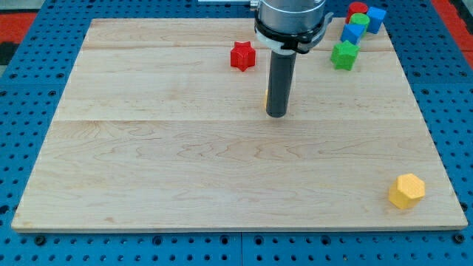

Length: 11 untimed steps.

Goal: Move your arm towards center

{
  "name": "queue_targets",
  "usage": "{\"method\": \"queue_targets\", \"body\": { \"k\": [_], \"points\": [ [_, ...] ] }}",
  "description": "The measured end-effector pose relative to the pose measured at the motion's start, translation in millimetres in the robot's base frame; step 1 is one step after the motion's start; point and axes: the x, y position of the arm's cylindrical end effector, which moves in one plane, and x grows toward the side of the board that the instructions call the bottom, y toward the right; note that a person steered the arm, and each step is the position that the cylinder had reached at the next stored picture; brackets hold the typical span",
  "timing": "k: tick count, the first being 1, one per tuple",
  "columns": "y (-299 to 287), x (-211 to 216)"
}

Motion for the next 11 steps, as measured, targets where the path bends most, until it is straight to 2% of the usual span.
{"method": "queue_targets", "body": {
  "k": [4, 8, 9, 11],
  "points": [
    [-50.3, 0.0],
    [-164.1, 0.0],
    [-166.5, 8.7],
    [-100.6, 10.5]
  ]
}}
